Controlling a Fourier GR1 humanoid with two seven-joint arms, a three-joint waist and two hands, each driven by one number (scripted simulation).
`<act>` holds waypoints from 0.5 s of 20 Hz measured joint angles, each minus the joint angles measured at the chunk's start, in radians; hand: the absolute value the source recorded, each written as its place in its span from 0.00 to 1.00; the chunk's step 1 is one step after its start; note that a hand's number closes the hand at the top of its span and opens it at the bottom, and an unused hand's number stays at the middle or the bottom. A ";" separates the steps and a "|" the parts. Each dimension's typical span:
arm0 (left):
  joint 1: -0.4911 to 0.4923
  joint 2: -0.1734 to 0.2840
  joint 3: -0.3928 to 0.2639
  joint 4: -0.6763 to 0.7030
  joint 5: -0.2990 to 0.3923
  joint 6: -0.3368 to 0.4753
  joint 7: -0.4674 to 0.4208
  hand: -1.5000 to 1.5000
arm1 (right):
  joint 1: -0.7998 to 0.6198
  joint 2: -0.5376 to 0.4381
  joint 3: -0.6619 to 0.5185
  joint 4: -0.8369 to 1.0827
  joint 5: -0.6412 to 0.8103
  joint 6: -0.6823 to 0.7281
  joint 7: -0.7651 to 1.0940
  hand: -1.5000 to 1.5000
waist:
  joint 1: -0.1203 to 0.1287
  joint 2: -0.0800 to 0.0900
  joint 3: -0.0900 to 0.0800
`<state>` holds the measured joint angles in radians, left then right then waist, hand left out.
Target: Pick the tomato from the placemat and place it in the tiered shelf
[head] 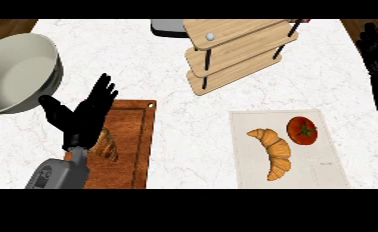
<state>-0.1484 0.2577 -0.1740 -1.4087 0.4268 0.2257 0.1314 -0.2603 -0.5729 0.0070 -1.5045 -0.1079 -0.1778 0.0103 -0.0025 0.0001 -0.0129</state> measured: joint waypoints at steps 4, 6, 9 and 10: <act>0.043 0.043 0.027 0.024 -0.013 0.002 0.009 0.50 | 0.128 0.002 -0.087 -0.081 0.038 -0.119 -0.041 1.00 | -0.035 -0.009 0.008; 0.079 0.079 0.049 0.046 -0.023 0.010 0.014 0.50 | 0.195 0.014 -0.160 -0.108 0.055 -0.207 -0.078 1.00 | -0.069 -0.017 0.011; 0.116 0.097 0.057 0.060 -0.025 0.012 0.024 0.50 | 0.340 0.036 -0.242 -0.021 0.099 -0.322 -0.029 1.00 | -0.104 -0.009 0.013; 0.125 0.107 0.060 0.057 -0.022 0.002 0.028 0.50 | 0.385 0.068 -0.268 -0.020 0.086 -0.353 -0.034 0.00 | -0.102 -0.011 0.015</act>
<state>-0.0231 0.3651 -0.1143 -1.3522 0.4047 0.2281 0.1592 0.1247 -0.5047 -0.2610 -1.5241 -0.0217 -0.5305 -0.0235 -0.1043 -0.0110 0.0021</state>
